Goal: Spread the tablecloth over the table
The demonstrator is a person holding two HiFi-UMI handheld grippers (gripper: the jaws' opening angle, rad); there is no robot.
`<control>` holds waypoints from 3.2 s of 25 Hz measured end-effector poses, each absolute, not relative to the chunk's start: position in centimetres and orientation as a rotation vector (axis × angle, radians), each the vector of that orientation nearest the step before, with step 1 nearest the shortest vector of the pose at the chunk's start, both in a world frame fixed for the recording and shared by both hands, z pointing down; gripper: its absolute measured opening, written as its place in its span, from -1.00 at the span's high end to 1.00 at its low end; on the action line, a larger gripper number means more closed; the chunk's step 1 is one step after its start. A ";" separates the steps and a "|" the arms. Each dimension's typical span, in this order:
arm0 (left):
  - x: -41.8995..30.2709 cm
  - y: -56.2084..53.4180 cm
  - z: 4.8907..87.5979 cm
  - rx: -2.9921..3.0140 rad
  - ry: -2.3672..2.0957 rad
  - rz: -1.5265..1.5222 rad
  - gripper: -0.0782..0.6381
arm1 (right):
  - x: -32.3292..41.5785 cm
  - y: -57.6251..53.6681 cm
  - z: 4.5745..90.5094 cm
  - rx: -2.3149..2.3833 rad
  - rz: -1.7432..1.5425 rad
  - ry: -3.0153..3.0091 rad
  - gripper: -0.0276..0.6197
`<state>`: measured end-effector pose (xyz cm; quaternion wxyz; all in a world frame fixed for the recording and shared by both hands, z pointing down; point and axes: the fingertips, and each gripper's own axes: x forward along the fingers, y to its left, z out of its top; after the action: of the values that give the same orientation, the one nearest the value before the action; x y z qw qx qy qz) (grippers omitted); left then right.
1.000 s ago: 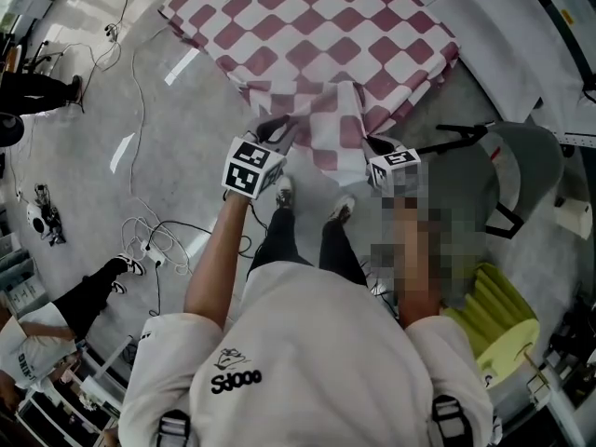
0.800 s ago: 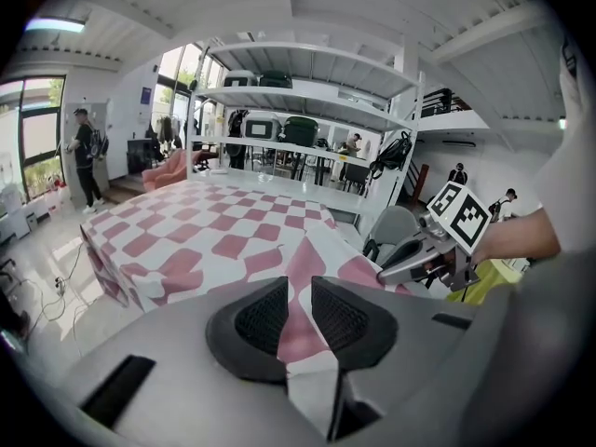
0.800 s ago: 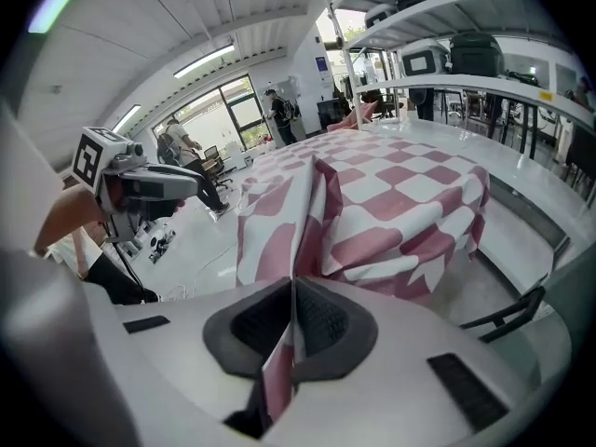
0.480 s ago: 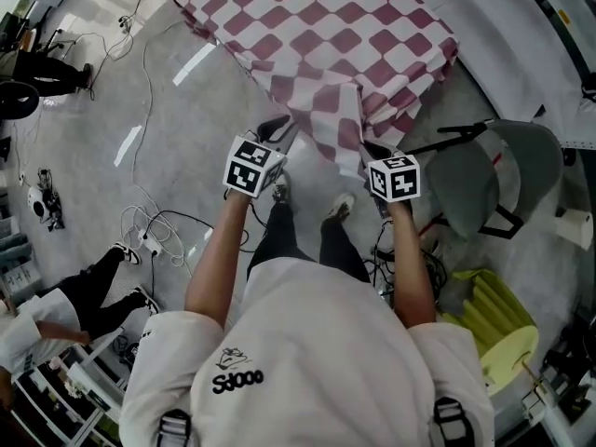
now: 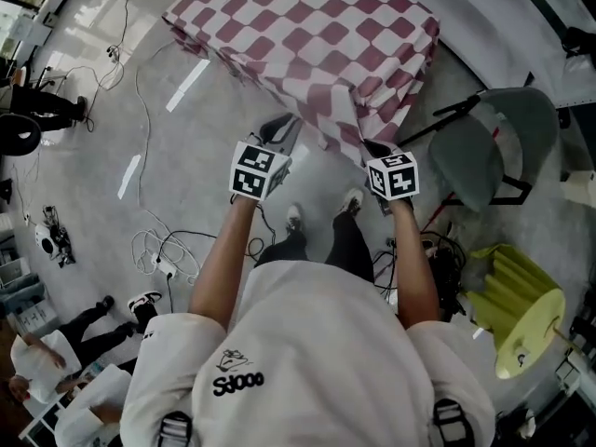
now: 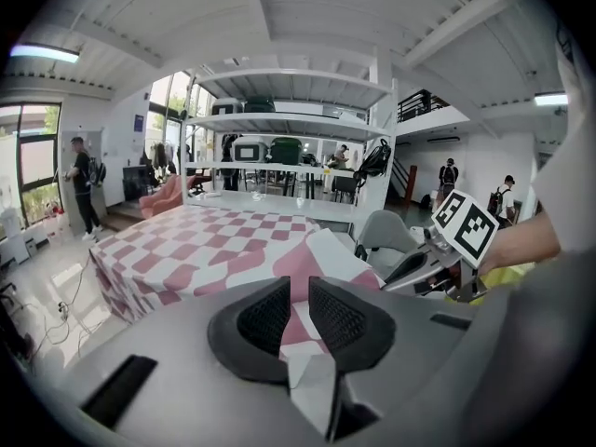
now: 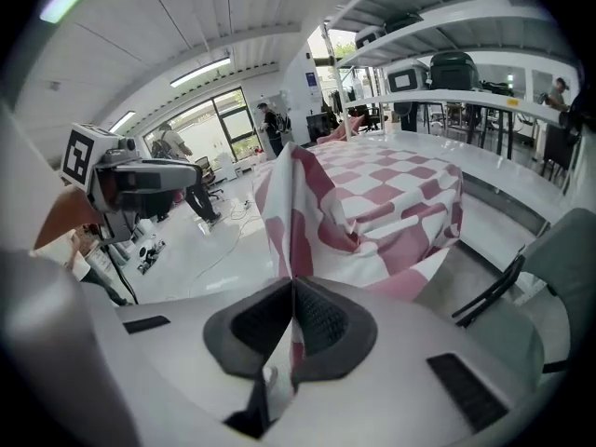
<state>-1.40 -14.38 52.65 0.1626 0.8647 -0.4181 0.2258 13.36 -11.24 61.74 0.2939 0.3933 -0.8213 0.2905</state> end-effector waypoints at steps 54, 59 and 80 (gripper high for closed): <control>-4.3 -14.1 68.0 2.327 -1.061 0.738 0.58 | 6.6 -13.6 75.4 0.956 0.819 -2.310 0.59; -4.3 -13.9 68.7 2.309 -1.061 0.760 0.59 | 7.3 -14.0 75.3 1.020 0.827 -2.327 0.81; -4.5 -13.5 68.1 2.304 -1.091 0.749 0.60 | 8.5 -12.4 79.3 0.964 0.930 -2.244 0.26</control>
<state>-4.52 -13.51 68.10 0.2401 0.8418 -0.3986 0.2736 8.52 -12.36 79.32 0.2612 0.3560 -0.8288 0.3437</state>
